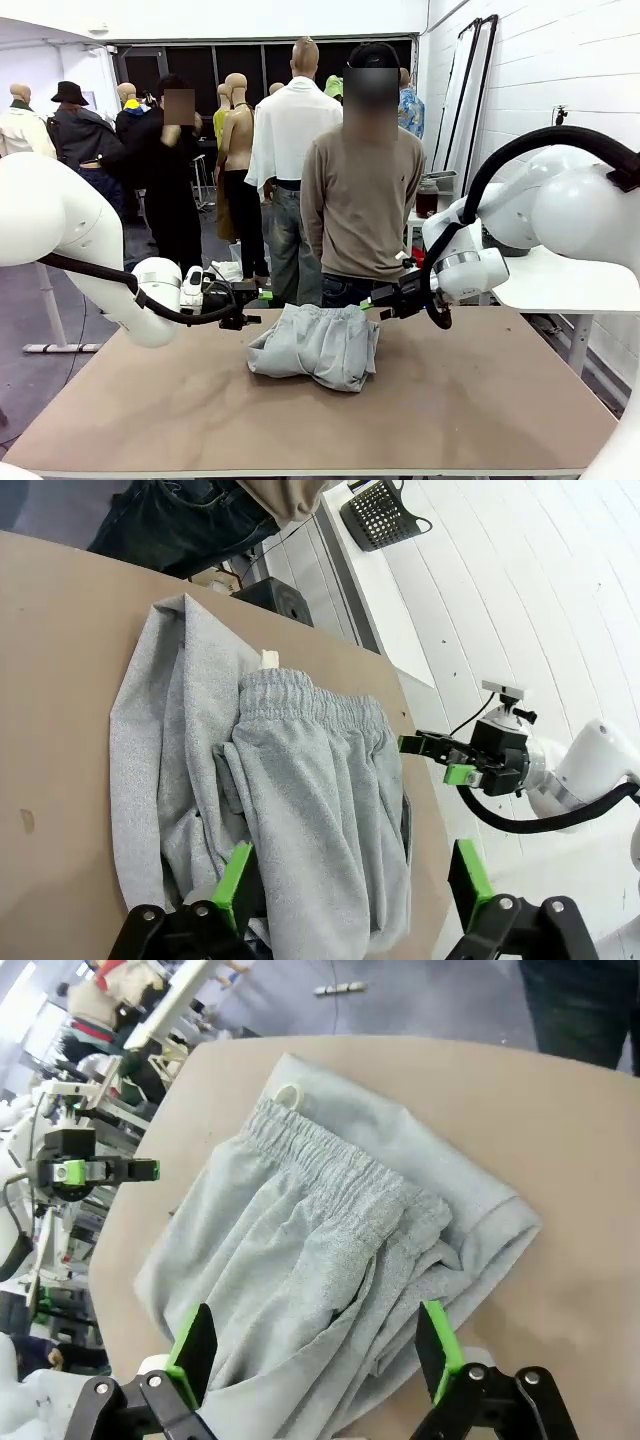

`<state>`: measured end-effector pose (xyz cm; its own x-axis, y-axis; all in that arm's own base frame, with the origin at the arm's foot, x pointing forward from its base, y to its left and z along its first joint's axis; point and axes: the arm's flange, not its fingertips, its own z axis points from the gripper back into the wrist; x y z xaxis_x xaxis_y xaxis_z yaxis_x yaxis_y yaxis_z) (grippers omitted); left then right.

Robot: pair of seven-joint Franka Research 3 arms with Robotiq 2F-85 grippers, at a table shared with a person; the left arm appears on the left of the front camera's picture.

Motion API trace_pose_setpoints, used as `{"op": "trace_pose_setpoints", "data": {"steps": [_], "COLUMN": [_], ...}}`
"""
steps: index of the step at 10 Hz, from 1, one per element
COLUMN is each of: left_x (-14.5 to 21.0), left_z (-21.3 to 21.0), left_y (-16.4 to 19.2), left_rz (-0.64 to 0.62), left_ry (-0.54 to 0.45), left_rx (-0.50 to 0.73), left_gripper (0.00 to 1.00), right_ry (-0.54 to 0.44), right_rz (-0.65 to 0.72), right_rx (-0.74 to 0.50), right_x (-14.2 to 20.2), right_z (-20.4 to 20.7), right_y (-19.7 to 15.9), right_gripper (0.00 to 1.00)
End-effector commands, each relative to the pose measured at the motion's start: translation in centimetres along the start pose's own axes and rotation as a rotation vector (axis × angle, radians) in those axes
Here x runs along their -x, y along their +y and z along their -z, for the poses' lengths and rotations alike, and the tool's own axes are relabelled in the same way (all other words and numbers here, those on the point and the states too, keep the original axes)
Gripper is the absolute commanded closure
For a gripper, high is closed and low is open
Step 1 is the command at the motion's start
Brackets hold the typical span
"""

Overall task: Fold the training pants.
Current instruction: Fold the Training pants in half.

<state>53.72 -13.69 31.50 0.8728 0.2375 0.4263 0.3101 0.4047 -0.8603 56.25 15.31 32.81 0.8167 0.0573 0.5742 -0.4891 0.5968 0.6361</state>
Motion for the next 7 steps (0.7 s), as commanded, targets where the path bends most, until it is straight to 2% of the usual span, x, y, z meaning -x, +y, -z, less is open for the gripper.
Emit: {"op": "trace_pose_setpoints", "data": {"steps": [1,7], "left_x": [0.02,-0.10], "left_z": [0.10,-0.01], "left_y": [-0.36,-0.09], "left_rz": [0.029,0.003], "left_ry": [-0.029,-0.002], "left_rx": [-0.010,-0.001], "left_gripper": [0.00,0.00], "right_ry": [0.023,-0.001], "right_rz": [0.012,-0.011], "right_rx": [0.020,0.007], "right_x": [0.09,-0.42], "right_z": [-1.17,-1.23], "right_y": [1.05,0.82], "right_gripper": [0.00,0.00]}}
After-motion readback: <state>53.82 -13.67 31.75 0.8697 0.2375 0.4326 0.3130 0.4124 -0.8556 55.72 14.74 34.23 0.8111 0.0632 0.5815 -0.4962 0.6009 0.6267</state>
